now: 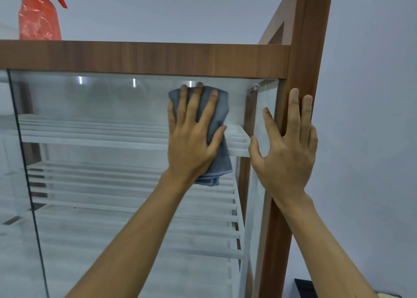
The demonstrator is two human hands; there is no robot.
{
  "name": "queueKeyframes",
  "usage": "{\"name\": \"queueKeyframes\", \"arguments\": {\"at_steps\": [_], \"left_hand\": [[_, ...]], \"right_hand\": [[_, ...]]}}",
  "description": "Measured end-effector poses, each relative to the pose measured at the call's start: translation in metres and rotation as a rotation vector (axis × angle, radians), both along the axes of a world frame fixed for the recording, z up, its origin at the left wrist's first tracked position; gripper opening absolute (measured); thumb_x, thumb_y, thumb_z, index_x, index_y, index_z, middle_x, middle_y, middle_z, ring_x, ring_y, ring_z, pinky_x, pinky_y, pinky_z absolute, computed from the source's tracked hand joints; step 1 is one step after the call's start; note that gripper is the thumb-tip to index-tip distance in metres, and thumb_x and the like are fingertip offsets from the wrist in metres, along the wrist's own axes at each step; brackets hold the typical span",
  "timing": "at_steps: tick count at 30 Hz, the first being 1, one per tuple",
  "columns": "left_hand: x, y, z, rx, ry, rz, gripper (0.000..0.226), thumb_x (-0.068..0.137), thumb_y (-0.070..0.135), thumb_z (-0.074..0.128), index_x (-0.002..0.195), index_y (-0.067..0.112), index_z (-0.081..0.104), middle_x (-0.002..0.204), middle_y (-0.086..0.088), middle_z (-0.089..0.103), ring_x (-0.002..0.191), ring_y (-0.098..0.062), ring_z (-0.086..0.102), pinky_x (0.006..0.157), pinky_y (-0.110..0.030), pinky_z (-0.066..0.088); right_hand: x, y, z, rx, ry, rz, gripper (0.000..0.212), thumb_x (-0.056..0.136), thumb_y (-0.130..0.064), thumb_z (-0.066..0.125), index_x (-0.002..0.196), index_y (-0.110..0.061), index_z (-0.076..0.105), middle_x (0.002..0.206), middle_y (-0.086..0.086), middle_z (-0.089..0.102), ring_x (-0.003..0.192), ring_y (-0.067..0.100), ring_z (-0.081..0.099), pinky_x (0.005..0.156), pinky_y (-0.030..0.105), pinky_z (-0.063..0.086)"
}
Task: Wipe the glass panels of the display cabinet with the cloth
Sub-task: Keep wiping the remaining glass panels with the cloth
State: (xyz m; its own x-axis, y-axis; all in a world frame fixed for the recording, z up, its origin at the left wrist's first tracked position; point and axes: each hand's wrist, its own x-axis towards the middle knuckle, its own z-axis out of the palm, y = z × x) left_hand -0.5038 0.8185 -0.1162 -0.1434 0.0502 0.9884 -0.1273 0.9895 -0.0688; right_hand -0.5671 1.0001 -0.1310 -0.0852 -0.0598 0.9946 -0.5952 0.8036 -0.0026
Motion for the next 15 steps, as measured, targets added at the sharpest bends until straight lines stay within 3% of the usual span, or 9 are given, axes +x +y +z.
{"name": "queueKeyframes", "arguments": {"at_steps": [7,15], "left_hand": [[-0.012,0.025,-0.024,-0.09,-0.077,0.029,0.066,0.101,0.049,0.046,0.157,0.016,0.034,0.164,-0.016,0.026,0.154,-0.037,0.017,0.126,-0.057,0.009],[0.006,-0.001,-0.068,-0.078,-0.134,0.074,0.066,0.103,0.051,0.043,0.158,0.017,0.03,0.166,-0.013,0.023,0.155,-0.034,0.014,0.127,-0.053,0.007]], "right_hand": [[0.001,0.0,0.0,0.004,0.005,-0.01,0.054,0.096,-0.041,0.055,0.145,-0.018,0.053,0.166,0.014,0.018,0.154,0.035,0.013,0.12,0.046,0.022],[0.002,-0.001,0.001,0.004,0.002,0.028,0.051,0.095,-0.041,0.057,0.141,-0.019,0.057,0.166,0.014,0.018,0.154,0.035,0.014,0.12,0.048,0.023]]}}
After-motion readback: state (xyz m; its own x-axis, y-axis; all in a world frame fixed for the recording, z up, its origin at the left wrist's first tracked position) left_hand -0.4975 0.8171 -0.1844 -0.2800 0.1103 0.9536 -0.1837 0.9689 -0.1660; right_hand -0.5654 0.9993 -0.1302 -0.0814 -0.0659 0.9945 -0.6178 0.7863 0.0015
